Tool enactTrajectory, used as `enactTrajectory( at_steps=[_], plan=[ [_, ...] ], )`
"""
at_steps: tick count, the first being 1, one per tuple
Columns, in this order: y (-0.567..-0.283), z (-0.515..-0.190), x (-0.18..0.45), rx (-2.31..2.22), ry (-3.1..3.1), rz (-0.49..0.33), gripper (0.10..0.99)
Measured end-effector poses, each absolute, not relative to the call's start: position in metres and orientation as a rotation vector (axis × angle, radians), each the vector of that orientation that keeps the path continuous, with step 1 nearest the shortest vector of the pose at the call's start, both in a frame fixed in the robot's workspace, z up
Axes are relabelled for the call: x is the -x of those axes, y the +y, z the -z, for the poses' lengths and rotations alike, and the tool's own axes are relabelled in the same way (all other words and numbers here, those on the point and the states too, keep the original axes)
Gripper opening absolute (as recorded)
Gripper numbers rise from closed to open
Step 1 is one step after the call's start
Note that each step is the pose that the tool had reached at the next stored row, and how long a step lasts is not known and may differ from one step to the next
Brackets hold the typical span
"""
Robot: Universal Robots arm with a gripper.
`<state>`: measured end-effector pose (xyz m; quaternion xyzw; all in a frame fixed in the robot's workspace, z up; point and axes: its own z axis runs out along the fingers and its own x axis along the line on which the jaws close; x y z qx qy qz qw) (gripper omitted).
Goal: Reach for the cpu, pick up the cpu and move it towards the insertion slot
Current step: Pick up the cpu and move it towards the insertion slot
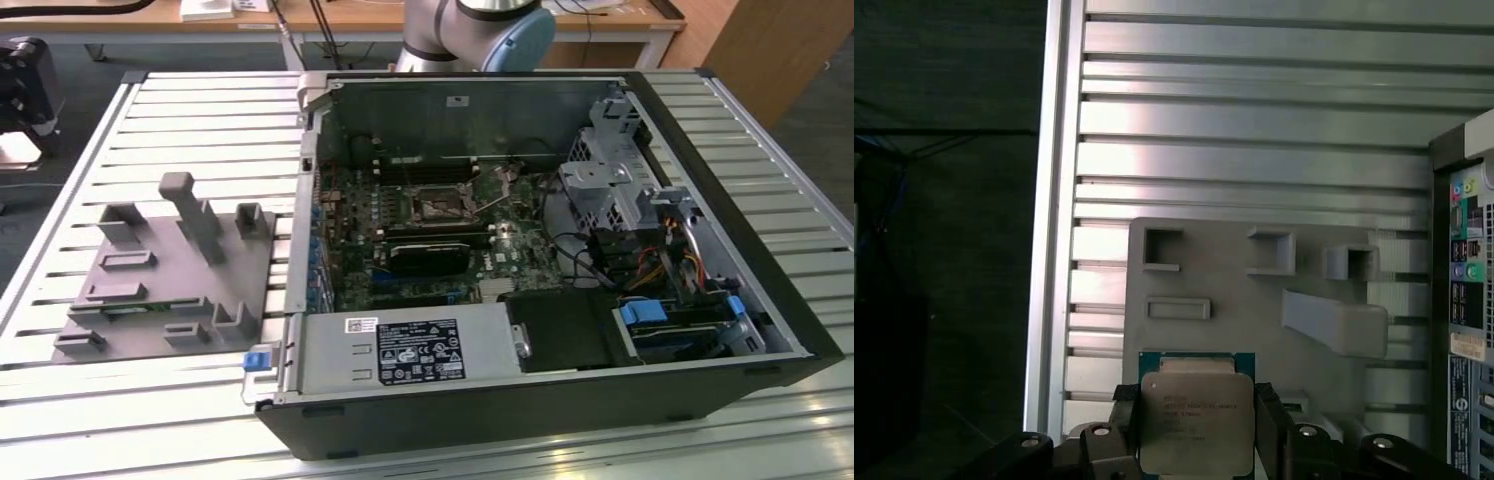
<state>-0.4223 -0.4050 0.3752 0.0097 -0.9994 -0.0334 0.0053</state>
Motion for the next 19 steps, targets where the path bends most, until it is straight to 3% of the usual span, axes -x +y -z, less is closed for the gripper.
enactTrajectory(
  at_steps=[19],
  plan=[
    [-0.406, -0.387, 0.397, -0.031, -3.129, 0.106, 0.541]
  ],
)
